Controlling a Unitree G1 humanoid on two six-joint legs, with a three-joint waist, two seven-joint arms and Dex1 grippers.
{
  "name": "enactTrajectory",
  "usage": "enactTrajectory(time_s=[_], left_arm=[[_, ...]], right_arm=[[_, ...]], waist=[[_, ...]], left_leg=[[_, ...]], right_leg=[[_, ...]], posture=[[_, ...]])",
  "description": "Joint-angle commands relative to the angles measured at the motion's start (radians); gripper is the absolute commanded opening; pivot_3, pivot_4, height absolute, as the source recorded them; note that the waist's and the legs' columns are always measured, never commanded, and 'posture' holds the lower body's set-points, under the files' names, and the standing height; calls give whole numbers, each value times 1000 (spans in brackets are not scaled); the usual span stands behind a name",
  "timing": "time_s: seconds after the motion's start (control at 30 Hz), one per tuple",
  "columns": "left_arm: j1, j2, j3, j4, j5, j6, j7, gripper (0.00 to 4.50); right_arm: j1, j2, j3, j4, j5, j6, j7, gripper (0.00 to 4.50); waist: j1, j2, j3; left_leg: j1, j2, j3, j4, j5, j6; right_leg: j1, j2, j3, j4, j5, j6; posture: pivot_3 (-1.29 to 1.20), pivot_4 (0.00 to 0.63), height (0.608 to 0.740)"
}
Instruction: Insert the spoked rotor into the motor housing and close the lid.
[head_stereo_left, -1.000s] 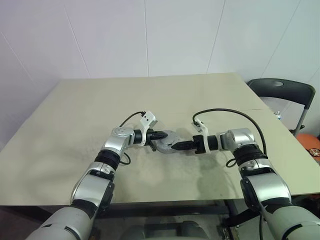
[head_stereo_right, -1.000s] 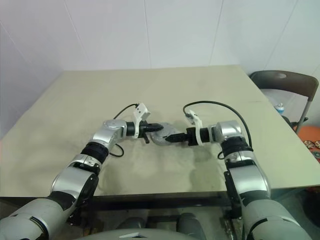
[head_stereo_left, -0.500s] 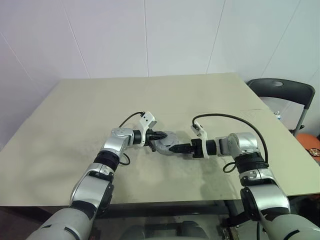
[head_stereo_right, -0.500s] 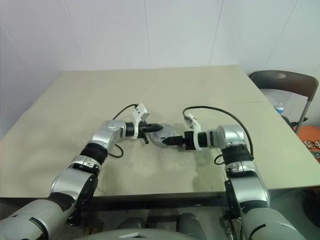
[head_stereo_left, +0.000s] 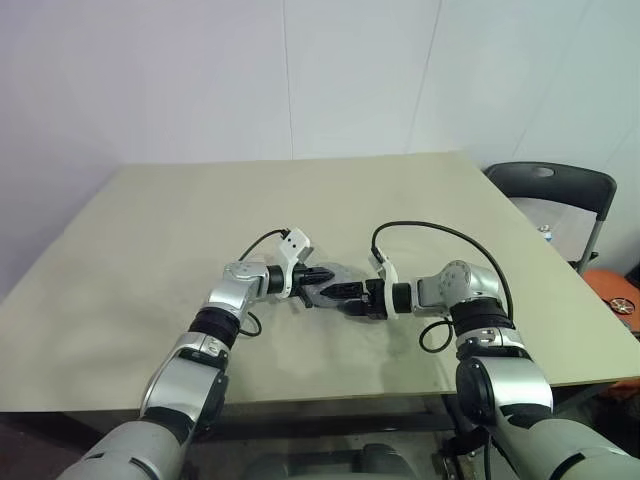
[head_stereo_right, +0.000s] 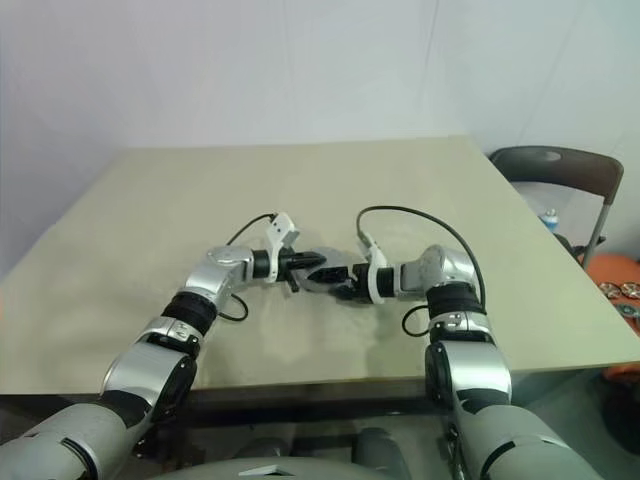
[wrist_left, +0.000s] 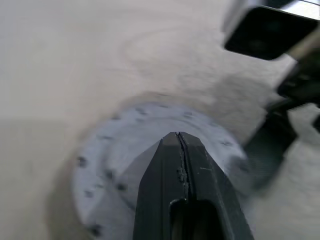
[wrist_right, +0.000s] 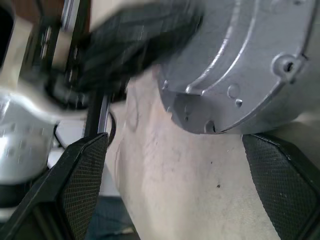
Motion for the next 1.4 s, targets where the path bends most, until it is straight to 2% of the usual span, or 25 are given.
enactTrajectory(time_s=[0.03, 0.23, 0.4, 0.57, 0.73, 0.87, 1.4], left_arm=[[6, 17, 0, -11, 9, 15, 2, 0], [2, 10, -3, -6, 11, 13, 3, 0], [-2, 5, -2, -6, 11, 10, 3, 0], [-1, 9, 1, -4, 11, 7, 5, 0], [5, 12, 1, -8, 11, 6, 6, 0], [12, 14, 4, -16, 11, 8, 11, 0], [25, 24, 12, -34, 3, 17, 15, 0]], right_arm=[[-7, -110, -15, -9, -40, -5, -71, 4469], [-16, -136, -25, -21, -27, 12, -117, 4469], [-15, -94, -47, -63, 5, 52, -141, 4469], [4, -25, -75, -73, 18, 67, -192, 4469], [9, 68, -104, -72, 31, 117, -247, 4469], [-17, 139, -192, -35, 53, 100, -299, 4469], [-47, 266, -327, 63, 68, -18, -456, 4469]], waist=[[7, 1, 1], [21, 2, 1], [22, 1, -1], [17, 1, -1], [-11, 1, -1], [-34, 0, -2], [-89, 0, -2]], left_leg=[[0, 0, 0, 0, 0, 0], [-4, 0, 1, 4, 2, 3], [-14, 0, 1, 5, 2, 4], [-14, 0, 1, 3, 2, 4], [-13, 1, 0, 2, 2, 4], [-13, 2, -1, -1, 2, 4], [-10, 3, -11, -3, 2, 3]], right_leg=[[1, -1, -1, -1, 0, 0], [1, 0, 0, -2, 0, 6], [-5, 0, 2, -2, 1, 5], [-7, 0, 3, -2, 1, 5], [-8, 1, 3, -2, 1, 5], [-10, 3, 4, -1, 1, 5], [-14, 15, 11, 0, 2, 3]], posture=[[0, 0, 740], [0, 0, 740], [0, 0, 740], [0, 0, 740], [0, 0, 740], [0, 0, 740], [0, 0, 740]])
